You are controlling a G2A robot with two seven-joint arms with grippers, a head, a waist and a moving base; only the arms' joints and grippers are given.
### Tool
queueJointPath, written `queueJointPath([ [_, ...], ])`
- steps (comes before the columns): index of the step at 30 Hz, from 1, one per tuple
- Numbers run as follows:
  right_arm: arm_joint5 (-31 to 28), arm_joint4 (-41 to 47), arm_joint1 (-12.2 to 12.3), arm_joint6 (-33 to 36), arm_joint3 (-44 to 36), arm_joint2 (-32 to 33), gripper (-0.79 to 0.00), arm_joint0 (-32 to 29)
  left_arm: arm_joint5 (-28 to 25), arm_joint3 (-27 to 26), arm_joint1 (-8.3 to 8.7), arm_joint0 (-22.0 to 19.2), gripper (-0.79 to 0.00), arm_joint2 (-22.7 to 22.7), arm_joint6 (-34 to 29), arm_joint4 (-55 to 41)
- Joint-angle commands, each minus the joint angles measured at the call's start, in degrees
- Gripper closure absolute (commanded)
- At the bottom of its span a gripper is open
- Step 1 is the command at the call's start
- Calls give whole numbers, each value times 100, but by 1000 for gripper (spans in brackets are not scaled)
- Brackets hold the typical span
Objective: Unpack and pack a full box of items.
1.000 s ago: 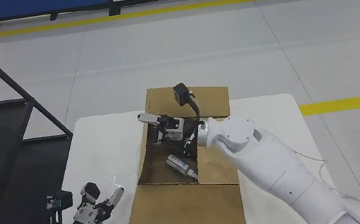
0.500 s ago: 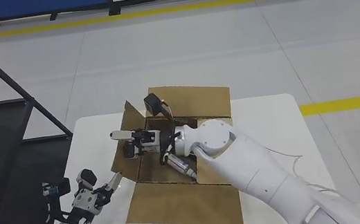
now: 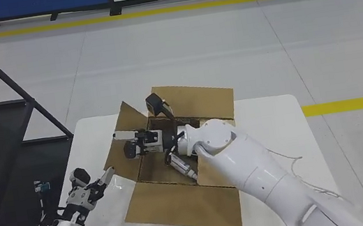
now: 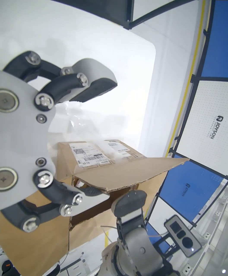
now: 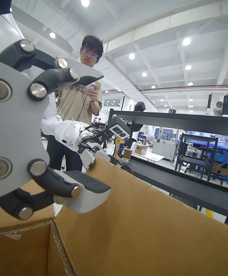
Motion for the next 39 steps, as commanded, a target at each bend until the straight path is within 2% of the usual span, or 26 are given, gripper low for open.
queueJointPath([
  [1,-249,-63,77,-55,-10,183,-785,-12,4,88,5,24,-785,-62,-39,-14],
  [5,-575,-276,340,-76,-162,650,-785,-161,22,353,20,40,-785,-164,-201,27],
  [9,-644,-644,673,-179,-599,1191,-785,-539,50,739,28,-79,-785,-162,-354,49],
  [16,-119,-1259,1230,-327,-2099,2274,-785,-1638,42,1294,32,-420,-785,62,-640,139],
  [23,512,-1675,1529,-314,-3506,2985,-785,-2594,15,1489,34,-649,-785,292,-898,293],
  [29,696,-1754,1634,-261,-3991,3252,-785,-2971,-29,987,53,-414,-785,-22,-747,65],
  [39,815,-1911,1768,59,-4230,3510,-785,-3229,-256,-695,122,58,-785,-989,-886,-416],
])
